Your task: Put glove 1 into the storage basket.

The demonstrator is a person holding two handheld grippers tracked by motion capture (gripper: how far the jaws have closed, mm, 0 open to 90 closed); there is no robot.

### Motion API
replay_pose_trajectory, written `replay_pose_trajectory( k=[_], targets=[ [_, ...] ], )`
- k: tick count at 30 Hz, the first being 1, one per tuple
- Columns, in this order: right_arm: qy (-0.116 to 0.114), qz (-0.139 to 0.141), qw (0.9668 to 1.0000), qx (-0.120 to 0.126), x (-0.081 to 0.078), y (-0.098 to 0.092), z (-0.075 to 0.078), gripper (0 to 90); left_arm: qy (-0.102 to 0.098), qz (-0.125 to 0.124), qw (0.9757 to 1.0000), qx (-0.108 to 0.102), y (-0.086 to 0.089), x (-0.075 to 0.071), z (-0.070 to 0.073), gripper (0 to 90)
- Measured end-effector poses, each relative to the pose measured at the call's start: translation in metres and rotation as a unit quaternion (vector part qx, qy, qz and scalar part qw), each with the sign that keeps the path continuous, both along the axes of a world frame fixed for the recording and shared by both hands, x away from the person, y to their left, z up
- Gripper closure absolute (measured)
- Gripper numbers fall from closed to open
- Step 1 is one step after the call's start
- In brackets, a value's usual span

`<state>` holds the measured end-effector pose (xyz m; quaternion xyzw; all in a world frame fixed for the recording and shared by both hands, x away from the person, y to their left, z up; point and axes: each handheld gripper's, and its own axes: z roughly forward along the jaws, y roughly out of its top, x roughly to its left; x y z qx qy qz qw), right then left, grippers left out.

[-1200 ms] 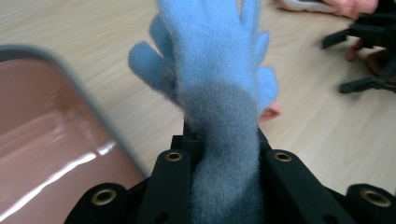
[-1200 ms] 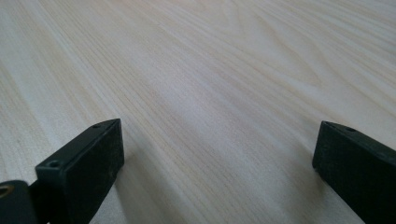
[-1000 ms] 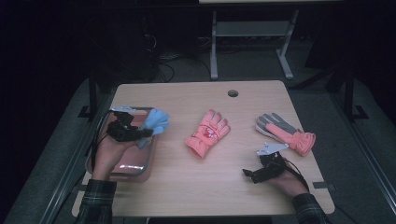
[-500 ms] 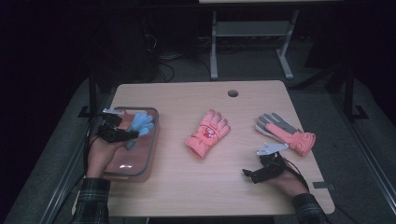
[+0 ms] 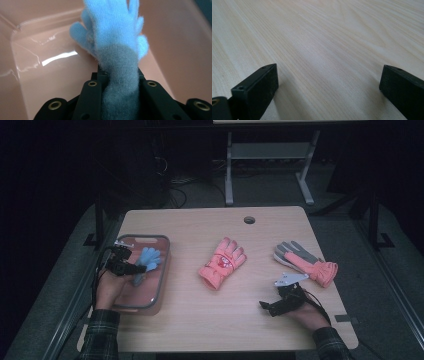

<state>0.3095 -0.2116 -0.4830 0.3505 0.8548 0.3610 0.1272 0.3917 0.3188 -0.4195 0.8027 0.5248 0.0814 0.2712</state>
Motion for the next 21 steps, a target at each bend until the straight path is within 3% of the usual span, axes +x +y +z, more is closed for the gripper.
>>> replay_pose_trajectory(
  k=[7,12,13,16,18,21],
  targets=[
    [0.000,0.000,1.0000,0.000,0.000,0.000,0.000,1.9,0.029,0.008,0.9995,0.011,0.001,0.003,-0.011,73.1],
    [0.001,0.001,1.0000,0.000,0.000,0.000,0.000,1.9,0.029,0.012,0.9992,0.025,0.000,0.004,-0.013,43.5],
    [0.002,0.002,1.0000,-0.001,0.000,0.000,0.000,1.9,0.016,0.013,0.9993,0.032,-0.001,0.004,-0.011,38.9],
    [0.002,0.001,1.0000,-0.002,-0.001,0.000,0.000,1.9,0.005,0.016,0.9994,0.030,-0.002,0.003,-0.007,32.0],
    [0.002,0.001,1.0000,-0.001,0.000,0.000,0.000,1.9,-0.018,0.018,0.9992,0.032,-0.003,0.000,0.004,25.5],
    [0.001,0.001,1.0000,-0.001,-0.001,0.000,0.000,1.9,-0.033,0.020,0.9990,0.020,-0.003,-0.003,0.013,23.7]
  ],
)
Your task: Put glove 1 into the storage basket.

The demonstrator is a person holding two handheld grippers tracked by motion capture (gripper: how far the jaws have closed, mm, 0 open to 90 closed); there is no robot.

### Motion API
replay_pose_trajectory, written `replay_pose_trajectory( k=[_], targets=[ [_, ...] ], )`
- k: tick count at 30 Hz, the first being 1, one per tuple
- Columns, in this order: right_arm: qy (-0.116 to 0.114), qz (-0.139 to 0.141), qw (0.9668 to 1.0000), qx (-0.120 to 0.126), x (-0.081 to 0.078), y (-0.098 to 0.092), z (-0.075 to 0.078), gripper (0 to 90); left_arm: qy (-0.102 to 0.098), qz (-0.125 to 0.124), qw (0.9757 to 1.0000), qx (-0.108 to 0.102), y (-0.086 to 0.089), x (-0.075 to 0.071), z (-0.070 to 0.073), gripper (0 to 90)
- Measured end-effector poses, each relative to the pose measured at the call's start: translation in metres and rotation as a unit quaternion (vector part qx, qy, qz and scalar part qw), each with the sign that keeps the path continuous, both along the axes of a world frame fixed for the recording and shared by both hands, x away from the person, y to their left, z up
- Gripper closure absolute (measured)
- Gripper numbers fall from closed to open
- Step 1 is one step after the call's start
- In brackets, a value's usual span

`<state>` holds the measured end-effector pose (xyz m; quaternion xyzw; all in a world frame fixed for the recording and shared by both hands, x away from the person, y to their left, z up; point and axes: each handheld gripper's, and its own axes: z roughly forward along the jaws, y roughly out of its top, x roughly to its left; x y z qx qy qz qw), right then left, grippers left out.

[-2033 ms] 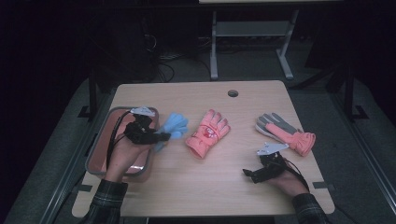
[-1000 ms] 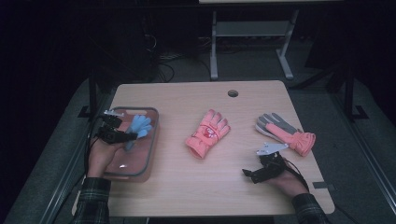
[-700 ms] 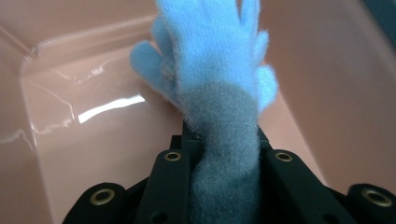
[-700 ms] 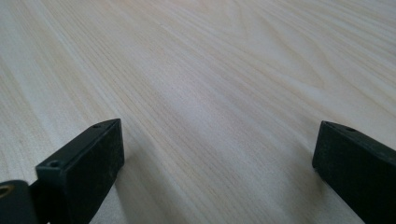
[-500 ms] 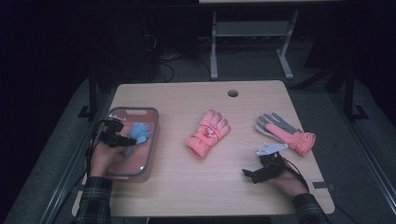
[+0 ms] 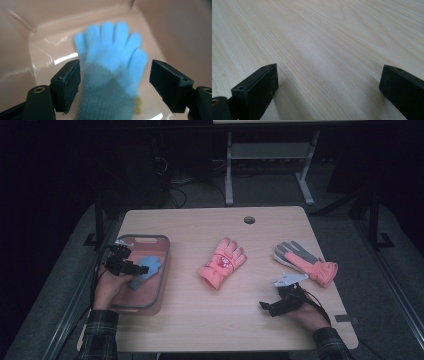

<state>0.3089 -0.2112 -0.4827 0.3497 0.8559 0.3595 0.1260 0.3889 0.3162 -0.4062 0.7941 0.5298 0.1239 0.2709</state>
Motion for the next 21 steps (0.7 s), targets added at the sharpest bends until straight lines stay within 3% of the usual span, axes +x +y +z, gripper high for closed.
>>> replay_pose_trajectory(
  k=[1,2,4,8,9,17,21],
  targets=[
    [0.000,0.000,1.0000,0.000,0.000,0.000,0.000,1.8,-0.014,-0.011,0.9998,-0.012,-0.003,-0.004,0.009,23.6],
    [0.000,0.000,1.0000,0.000,0.000,0.000,0.000,1.8,-0.014,-0.011,0.9998,-0.012,-0.003,-0.004,0.009,23.7],
    [0.001,0.000,1.0000,0.000,0.000,0.000,0.000,1.9,-0.030,-0.029,0.9986,-0.034,-0.010,-0.008,0.021,22.6],
    [0.001,0.000,1.0000,0.000,0.000,0.000,0.000,1.8,-0.039,-0.048,0.9972,-0.043,-0.022,-0.012,0.030,21.4],
    [0.003,-0.002,1.0000,0.000,0.000,0.001,0.000,1.8,-0.044,-0.062,0.9957,-0.052,-0.031,-0.013,0.035,20.8],
    [0.004,-0.002,1.0000,0.002,0.000,0.001,0.000,1.8,-0.048,-0.105,0.9908,-0.071,-0.064,-0.018,0.043,17.1],
    [0.004,-0.002,1.0000,0.002,0.000,0.001,0.000,1.9,-0.047,-0.136,0.9865,-0.079,-0.093,-0.024,0.043,16.0]
  ],
)
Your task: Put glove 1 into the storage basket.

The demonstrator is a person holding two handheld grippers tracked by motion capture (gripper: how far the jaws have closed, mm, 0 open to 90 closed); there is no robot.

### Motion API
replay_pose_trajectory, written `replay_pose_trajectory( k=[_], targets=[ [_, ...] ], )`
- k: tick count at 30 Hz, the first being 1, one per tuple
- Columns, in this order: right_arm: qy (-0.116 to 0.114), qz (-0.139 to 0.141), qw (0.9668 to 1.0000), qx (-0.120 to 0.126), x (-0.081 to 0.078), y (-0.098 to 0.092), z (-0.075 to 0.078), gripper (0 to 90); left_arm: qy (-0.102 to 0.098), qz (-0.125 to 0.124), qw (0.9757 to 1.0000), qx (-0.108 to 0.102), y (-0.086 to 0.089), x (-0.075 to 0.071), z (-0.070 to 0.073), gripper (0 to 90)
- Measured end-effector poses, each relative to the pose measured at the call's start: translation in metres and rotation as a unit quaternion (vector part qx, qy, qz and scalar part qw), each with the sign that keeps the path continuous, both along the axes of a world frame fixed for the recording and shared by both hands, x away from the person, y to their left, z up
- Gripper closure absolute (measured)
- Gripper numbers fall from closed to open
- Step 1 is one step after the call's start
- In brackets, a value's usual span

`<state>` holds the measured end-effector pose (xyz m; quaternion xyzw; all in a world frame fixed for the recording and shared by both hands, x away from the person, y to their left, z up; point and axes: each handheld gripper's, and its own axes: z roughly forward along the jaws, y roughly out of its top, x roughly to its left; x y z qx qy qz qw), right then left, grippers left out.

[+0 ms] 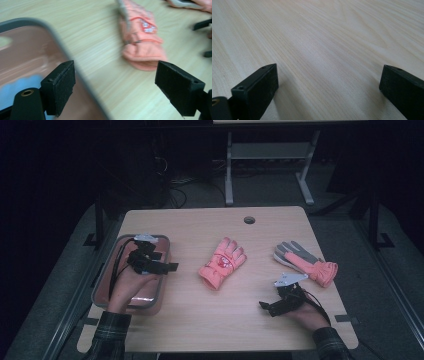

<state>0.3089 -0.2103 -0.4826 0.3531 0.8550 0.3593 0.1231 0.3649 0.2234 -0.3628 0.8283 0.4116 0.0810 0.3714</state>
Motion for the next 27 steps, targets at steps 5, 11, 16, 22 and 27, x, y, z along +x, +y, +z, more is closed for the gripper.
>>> replay_pose_trajectory(
  k=[5,11,16,22,27],
  targets=[
    [0.000,0.000,1.0000,-0.001,0.000,0.000,0.000,1.9,0.000,-0.026,0.9997,-0.001,-0.028,-0.007,-0.001,14.6],
    [0.000,-0.001,1.0000,0.000,0.000,0.000,0.000,1.8,0.002,-0.056,0.9984,0.008,-0.058,-0.016,-0.010,14.6],
    [0.000,-0.001,1.0000,-0.001,0.000,0.000,0.000,1.9,0.004,-0.078,0.9967,0.022,-0.079,-0.026,-0.022,14.7],
    [0.001,-0.002,1.0000,0.000,0.000,0.000,0.000,1.9,0.006,-0.088,0.9955,0.034,-0.095,-0.034,-0.042,14.6],
    [0.001,-0.001,1.0000,-0.001,0.000,0.000,0.000,1.8,0.004,-0.101,0.9933,0.055,-0.100,-0.044,-0.064,14.4]
  ],
)
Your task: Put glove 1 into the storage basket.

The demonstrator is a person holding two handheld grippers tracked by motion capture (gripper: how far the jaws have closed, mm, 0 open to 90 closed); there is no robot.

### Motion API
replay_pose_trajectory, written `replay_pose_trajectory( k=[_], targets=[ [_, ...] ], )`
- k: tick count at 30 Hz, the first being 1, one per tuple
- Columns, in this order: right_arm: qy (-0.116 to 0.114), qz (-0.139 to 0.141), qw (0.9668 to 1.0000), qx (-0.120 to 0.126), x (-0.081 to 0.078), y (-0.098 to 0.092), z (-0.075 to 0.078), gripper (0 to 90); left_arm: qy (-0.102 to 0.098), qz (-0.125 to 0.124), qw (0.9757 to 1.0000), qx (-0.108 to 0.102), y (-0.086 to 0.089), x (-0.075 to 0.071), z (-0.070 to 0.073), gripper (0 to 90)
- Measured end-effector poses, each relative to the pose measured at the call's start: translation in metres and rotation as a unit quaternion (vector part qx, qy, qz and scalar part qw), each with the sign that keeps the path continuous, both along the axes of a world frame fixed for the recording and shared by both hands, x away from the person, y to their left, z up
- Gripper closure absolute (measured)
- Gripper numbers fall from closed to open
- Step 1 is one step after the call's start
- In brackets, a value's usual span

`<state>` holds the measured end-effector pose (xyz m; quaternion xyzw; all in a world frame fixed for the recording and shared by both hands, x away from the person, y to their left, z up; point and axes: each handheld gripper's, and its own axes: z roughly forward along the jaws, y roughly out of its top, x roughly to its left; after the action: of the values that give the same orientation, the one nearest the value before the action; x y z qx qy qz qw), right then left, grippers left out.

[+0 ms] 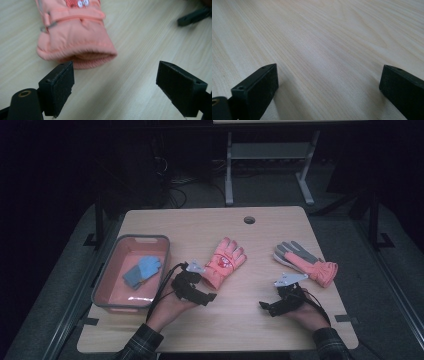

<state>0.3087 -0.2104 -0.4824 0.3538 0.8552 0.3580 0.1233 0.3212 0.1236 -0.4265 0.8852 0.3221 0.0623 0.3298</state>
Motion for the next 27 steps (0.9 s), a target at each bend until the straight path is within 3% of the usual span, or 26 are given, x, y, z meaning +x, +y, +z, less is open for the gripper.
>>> replay_pose_trajectory(
  k=[5,9,12,16,17,18,19,20,27],
  targets=[
    [0.000,-0.002,1.0000,0.000,0.000,0.000,0.000,1.9,0.000,0.003,1.0000,0.004,0.003,-0.006,-0.015,13.5],
    [-0.001,-0.006,1.0000,0.000,0.000,0.000,0.000,2.3,-0.012,0.004,0.9999,0.011,0.007,-0.015,-0.030,13.5],
    [-0.002,-0.006,1.0000,-0.001,-0.001,0.000,0.000,2.5,-0.025,0.001,0.9994,0.025,0.008,-0.019,-0.039,12.9],
    [-0.003,-0.007,1.0000,0.001,-0.001,0.001,0.000,2.6,-0.050,-0.004,0.9986,0.017,0.011,-0.022,-0.044,12.7],
    [-0.001,-0.006,1.0000,0.000,-0.001,0.000,0.000,5.5,-0.050,-0.004,0.9986,0.017,0.011,-0.022,-0.044,12.7],
    [-0.002,-0.008,1.0000,0.001,-0.002,0.000,0.002,11.7,-0.063,-0.008,0.9980,-0.001,0.016,-0.023,-0.047,12.6],
    [-0.002,-0.008,1.0000,0.001,-0.002,0.000,0.002,11.7,-0.063,-0.008,0.9980,-0.001,0.016,-0.023,-0.047,12.6],
    [0.001,-0.006,1.0000,0.003,-0.002,0.000,0.005,16.3,-0.076,-0.012,0.9968,-0.021,0.020,-0.025,-0.051,12.6],
    [0.004,0.000,0.9998,0.019,-0.002,-0.004,0.018,44.1,-0.076,-0.016,0.9967,-0.024,0.021,-0.025,-0.052,12.8]
  ],
)
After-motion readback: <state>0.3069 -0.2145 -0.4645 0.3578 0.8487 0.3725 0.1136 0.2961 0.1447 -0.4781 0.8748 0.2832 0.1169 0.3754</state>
